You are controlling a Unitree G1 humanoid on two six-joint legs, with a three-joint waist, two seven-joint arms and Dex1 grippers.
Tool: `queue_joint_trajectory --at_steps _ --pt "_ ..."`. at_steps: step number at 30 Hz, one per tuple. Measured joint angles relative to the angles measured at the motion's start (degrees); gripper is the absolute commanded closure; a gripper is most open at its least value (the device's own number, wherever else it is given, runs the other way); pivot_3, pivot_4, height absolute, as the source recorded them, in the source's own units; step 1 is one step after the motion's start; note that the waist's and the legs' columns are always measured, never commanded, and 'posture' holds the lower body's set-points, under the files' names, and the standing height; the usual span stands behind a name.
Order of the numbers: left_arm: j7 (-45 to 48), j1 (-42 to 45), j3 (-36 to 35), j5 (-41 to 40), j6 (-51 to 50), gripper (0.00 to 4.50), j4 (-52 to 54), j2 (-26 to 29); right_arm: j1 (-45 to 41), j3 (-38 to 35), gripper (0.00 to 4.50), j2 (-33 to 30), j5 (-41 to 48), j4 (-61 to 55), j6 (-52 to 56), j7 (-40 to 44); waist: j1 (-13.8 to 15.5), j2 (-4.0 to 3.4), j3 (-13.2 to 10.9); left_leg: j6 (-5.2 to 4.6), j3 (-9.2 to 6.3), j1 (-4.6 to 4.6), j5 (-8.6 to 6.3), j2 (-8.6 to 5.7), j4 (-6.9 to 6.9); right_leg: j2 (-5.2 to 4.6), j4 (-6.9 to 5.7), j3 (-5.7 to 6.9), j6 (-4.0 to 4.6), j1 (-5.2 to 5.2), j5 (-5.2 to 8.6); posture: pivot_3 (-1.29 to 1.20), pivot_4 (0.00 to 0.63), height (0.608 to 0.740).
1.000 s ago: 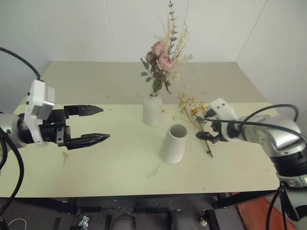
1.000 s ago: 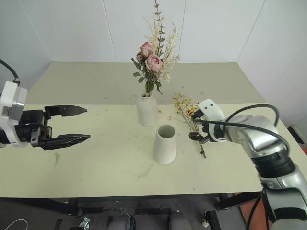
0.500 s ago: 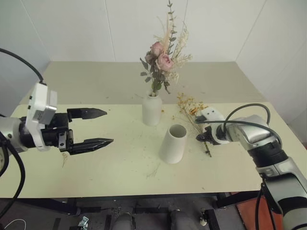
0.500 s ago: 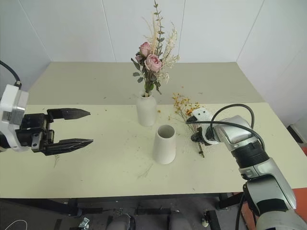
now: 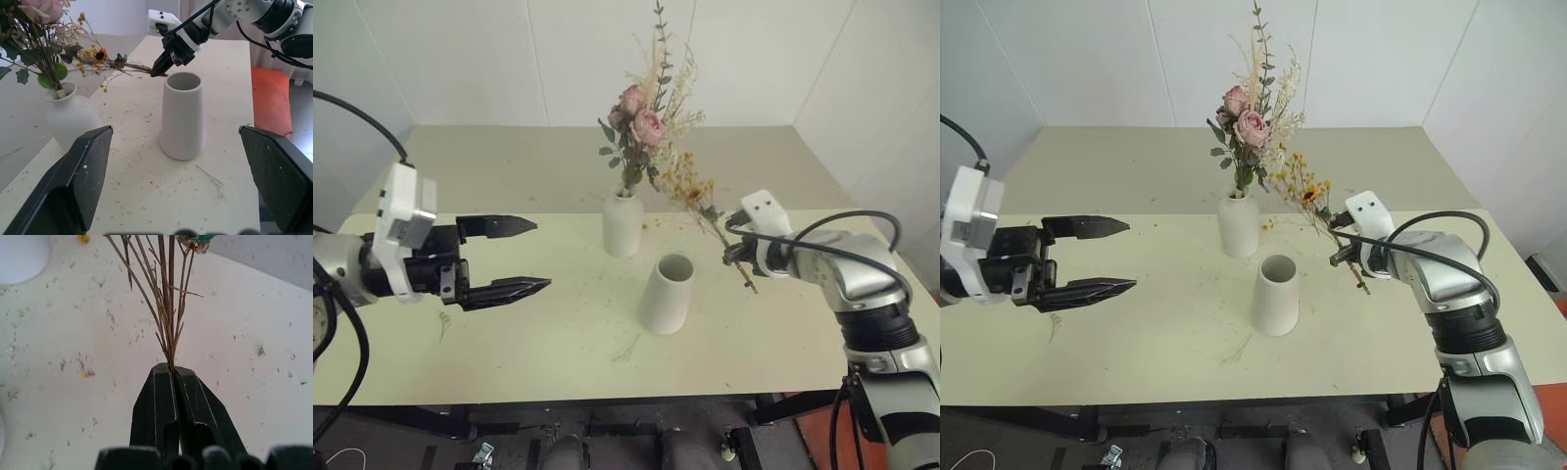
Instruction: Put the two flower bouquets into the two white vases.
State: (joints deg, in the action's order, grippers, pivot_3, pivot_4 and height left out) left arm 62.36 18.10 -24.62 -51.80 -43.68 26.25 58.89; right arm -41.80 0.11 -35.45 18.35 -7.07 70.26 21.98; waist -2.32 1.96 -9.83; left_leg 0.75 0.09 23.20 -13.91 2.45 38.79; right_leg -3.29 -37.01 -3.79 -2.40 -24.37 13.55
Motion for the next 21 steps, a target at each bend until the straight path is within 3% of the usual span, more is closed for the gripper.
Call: queue_joint_trajectory --at_steps 4,10,16,21 --pt "-1.6 1.6 1.6 -0.1 0.1 0.00 -0.2 -1.7 5.1 -13.3 4.49 9.9 3.8 -5.4 -7.3 -3.3 0.0 0.00 0.0 0.00 -0.01 0.03 0.00 0.00 -0.01 -0.01 0.00 0.00 -0.01 0.00 -0.01 0.00 0.150 0.740" --pt "-0.7 2.9 3.5 0.1 0.7 0.00 -2.4 -1.7 5.1 -30.6 4.49 18.5 17.4 -11.6 -10.7 -3.8 -0.1 -0.03 0.0 0.00 -0.01 -0.03 0.00 0.05 -0.04 0.04 -0.03 0.01 0.01 0.01 -0.01 0.00 0.150 0.740" --pt "0.7 4.5 4.9 0.3 1.5 0.00 -4.2 -1.7 9.5 -33.4 4.49 19.1 32.9 -17.8 -12.8 2.3 -0.2 -0.04 0.0 0.00 0.00 -0.05 0.00 0.06 -0.06 0.04 -0.02 0.00 0.01 0.03 -0.01 0.00 0.150 0.740" --pt "1.6 5.2 5.6 1.0 1.8 0.00 -4.8 -1.7 12.2 -27.8 4.49 16.5 37.5 -21.1 -15.0 7.2 -0.3 -0.04 0.0 0.00 0.01 -0.09 0.00 0.07 -0.06 0.06 -0.03 -0.01 0.02 0.04 0.00 0.00 0.150 0.740"
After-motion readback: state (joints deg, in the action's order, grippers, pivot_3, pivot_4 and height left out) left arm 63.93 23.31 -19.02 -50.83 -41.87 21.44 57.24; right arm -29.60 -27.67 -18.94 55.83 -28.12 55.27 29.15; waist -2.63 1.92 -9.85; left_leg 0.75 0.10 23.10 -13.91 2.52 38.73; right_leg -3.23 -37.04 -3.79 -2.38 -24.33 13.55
